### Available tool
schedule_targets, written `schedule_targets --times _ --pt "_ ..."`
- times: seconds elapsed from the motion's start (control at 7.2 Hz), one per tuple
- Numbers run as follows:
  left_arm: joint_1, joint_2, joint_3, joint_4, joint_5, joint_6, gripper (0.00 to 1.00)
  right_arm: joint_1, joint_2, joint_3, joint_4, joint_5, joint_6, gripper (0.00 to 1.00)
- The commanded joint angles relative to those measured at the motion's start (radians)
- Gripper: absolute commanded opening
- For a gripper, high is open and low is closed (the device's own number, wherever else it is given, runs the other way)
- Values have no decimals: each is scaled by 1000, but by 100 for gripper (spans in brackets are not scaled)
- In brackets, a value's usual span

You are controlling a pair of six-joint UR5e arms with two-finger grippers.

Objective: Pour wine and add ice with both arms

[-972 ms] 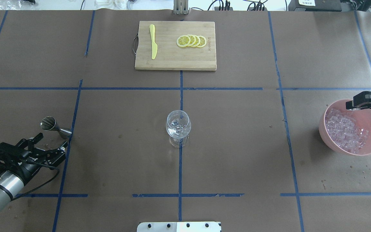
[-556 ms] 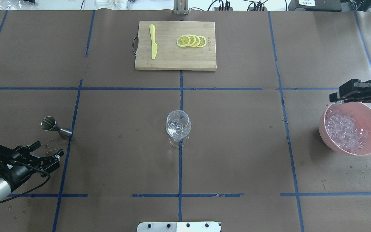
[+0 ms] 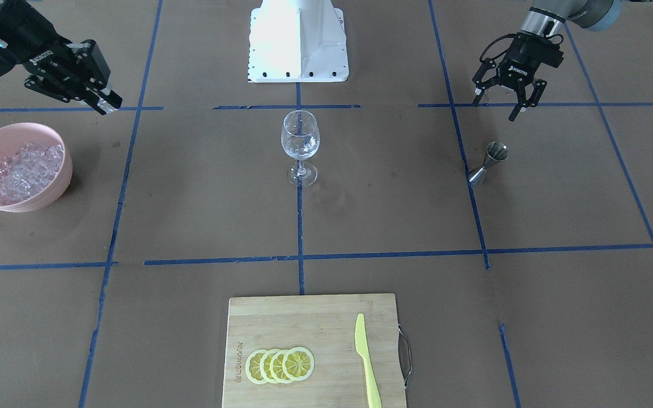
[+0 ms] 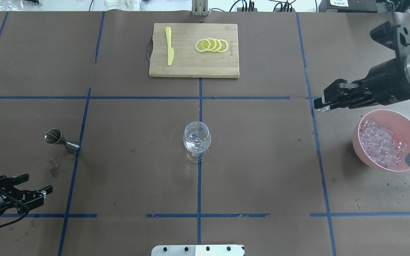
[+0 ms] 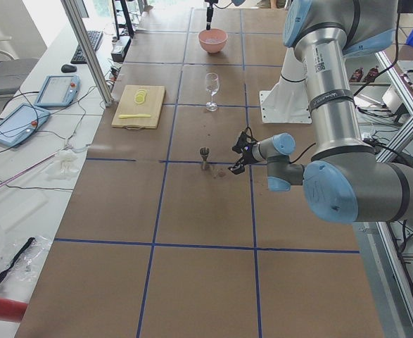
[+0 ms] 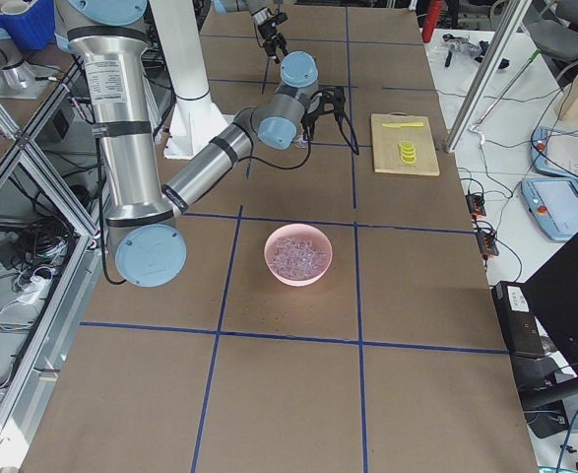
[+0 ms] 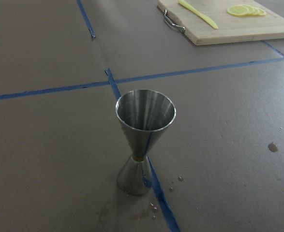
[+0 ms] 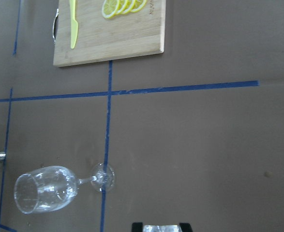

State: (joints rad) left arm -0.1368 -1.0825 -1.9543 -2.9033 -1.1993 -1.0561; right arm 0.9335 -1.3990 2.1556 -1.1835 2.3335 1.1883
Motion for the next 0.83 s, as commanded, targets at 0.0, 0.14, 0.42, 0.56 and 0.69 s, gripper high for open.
schedule_targets --times 0.0,0.14,0.42,0.56,0.69 --pt "-6 59 -41 1 -126 -1 100 -95 151 -60 -2 -54 59 0" --pt "-7 81 -70 1 -128 -1 100 -152 207 -80 -4 -106 98 0" --pt "-103 90 -100 25 -229 -1 100 -253 276 -120 -4 -216 131 0" --pt "-227 81 -186 159 -385 1 100 -286 314 -149 -4 -249 131 0" --pt "-245 73 -231 220 -397 2 100 -323 343 -172 -5 -278 131 0"
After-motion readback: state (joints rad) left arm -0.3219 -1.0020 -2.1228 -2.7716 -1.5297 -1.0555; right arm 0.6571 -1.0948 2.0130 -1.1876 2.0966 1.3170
